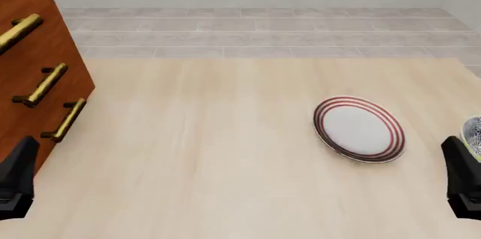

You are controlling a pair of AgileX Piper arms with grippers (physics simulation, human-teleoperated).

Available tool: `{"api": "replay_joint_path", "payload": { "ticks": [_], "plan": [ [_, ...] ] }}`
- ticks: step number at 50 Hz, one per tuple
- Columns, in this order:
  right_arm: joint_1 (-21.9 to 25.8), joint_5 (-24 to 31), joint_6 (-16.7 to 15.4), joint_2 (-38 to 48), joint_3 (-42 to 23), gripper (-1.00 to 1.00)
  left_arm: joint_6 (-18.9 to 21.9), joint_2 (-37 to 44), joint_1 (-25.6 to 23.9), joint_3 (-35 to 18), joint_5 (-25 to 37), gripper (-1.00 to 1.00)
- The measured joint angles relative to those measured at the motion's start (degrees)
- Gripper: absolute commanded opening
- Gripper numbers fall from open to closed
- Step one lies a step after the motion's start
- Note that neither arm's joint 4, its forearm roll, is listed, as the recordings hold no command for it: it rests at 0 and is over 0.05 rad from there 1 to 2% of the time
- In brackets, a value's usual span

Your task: Put the bowl on top of the cabinet.

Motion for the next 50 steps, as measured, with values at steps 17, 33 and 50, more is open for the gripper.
{"api": "replay_joint_path", "payload": {
  "ticks": [17,33,50],
  "plan": [
    [-0.25,0.23,-0.01,0.01,-0.07,1.00,0.30,0.63,-0.07,-0.14,-0.27,1.00],
    [-0.31,2.01,-0.70,4.07,-5.45,1.00,0.32,0.79,0.02,-0.24,-0.40,1.00],
    [-2.96,4.53,-1.14,13.99,-15.24,1.00,0.42,1.48,-0.05,-0.21,-0.98,1.00]
  ]
}}
